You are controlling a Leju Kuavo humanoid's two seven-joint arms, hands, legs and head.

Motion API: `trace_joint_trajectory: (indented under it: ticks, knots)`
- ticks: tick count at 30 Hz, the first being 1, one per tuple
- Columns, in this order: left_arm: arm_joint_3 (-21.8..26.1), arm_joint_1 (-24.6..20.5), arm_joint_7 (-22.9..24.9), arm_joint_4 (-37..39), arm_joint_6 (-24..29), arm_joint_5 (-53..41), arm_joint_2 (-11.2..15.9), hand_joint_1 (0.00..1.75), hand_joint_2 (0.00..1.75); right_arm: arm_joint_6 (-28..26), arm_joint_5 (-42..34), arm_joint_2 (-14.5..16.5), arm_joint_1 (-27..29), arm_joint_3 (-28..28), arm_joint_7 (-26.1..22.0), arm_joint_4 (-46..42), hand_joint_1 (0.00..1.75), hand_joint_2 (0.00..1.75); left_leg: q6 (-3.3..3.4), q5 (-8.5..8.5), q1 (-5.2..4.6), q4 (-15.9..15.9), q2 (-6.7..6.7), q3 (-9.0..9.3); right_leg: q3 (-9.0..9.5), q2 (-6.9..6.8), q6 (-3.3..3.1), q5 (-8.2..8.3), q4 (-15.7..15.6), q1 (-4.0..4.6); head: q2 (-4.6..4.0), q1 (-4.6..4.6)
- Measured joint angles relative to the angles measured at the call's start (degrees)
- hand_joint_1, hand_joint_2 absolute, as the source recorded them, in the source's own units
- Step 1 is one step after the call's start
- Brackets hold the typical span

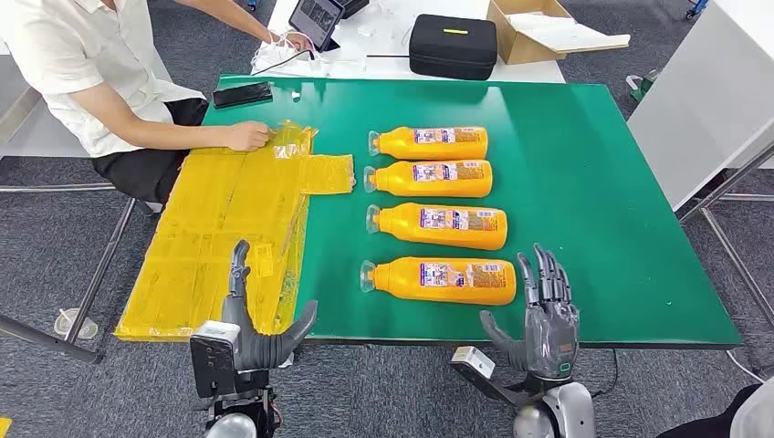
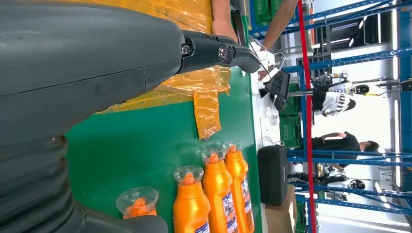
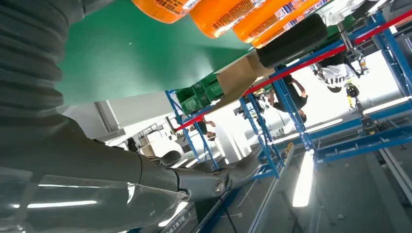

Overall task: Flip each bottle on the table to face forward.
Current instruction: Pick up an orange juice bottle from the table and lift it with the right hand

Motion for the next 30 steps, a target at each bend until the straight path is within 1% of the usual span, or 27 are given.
trace_joint_trajectory:
  ticks: [8,9,11,13,15,19,21,25,30]
  knots:
    - [0.00,-0.06,0.15,0.22,-0.24,0.17,0.00,0.00,1.75,0.00,0.27,0.13,-0.10,-0.60,0.37,0.28,0.00,1.75,0.00,-0.01,0.00,0.00,0.00,0.00,0.01,0.00,0.00,0.00,0.00,-0.01,0.01,0.01]
    - [0.00,-0.06,0.45,0.22,-0.72,0.62,0.00,0.00,1.75,0.00,0.84,0.08,-0.14,-0.60,1.17,0.39,0.00,1.75,0.00,-0.01,0.00,0.00,0.00,0.00,0.01,0.00,0.00,0.00,0.00,-0.01,0.01,0.00]
    - [0.00,-0.05,1.44,0.28,-2.48,2.25,0.00,0.00,1.75,0.00,3.41,-0.58,-0.34,-0.46,4.63,0.93,0.00,1.75,0.00,0.00,-0.01,0.00,0.00,-0.01,0.01,0.00,0.00,0.00,0.00,-0.01,0.01,0.00]
    - [0.01,-0.06,2.18,0.49,-4.00,3.75,-0.05,0.00,1.75,0.00,6.51,-2.01,-0.85,-0.06,8.70,1.82,0.00,1.75,0.01,0.00,-0.01,0.00,-0.01,-0.02,0.02,0.00,0.01,0.01,0.00,-0.02,0.01,0.00]
    - [0.03,-0.18,2.35,0.86,-4.43,4.26,-0.26,0.00,1.75,0.00,7.72,-4.12,-2.15,0.78,11.88,3.41,0.00,1.75,0.01,0.00,-0.03,0.00,0.00,-0.03,0.02,0.00,0.02,0.02,0.00,-0.03,0.00,0.00]
    - [0.02,-0.79,2.35,1.79,-4.51,4.43,-0.75,0.00,1.75,0.40,6.24,-8.62,-6.49,3.73,17.93,8.74,0.00,1.75,0.04,0.03,-0.05,0.01,0.01,-0.02,0.03,0.00,0.03,0.05,0.00,-0.05,0.00,0.01]
    - [-0.10,-1.10,2.60,2.22,-4.94,4.53,-0.94,0.00,1.75,1.72,4.69,-10.63,-9.01,5.96,20.27,12.35,0.00,1.75,0.04,0.04,-0.05,0.01,0.01,-0.01,0.03,0.00,0.03,0.06,0.00,-0.04,0.00,0.00]
    - [-1.02,-1.68,3.91,2.93,-6.26,4.53,-1.21,0.00,1.75,4.83,2.08,-13.23,-13.57,10.13,22.10,20.15,0.00,1.75,0.06,0.07,-0.03,0.01,0.02,0.00,0.03,0.00,0.02,0.05,0.00,-0.02,0.00,0.01]
    - [-1.76,-2.36,4.40,3.90,-7.03,4.61,-1.51,0.00,1.75,5.19,-0.41,-14.36,-17.18,13.60,21.16,27.52,0.00,1.75,0.06,0.07,-0.01,0.01,0.02,-0.03,0.02,-0.01,0.01,0.04,0.01,-0.01,0.00,0.00]
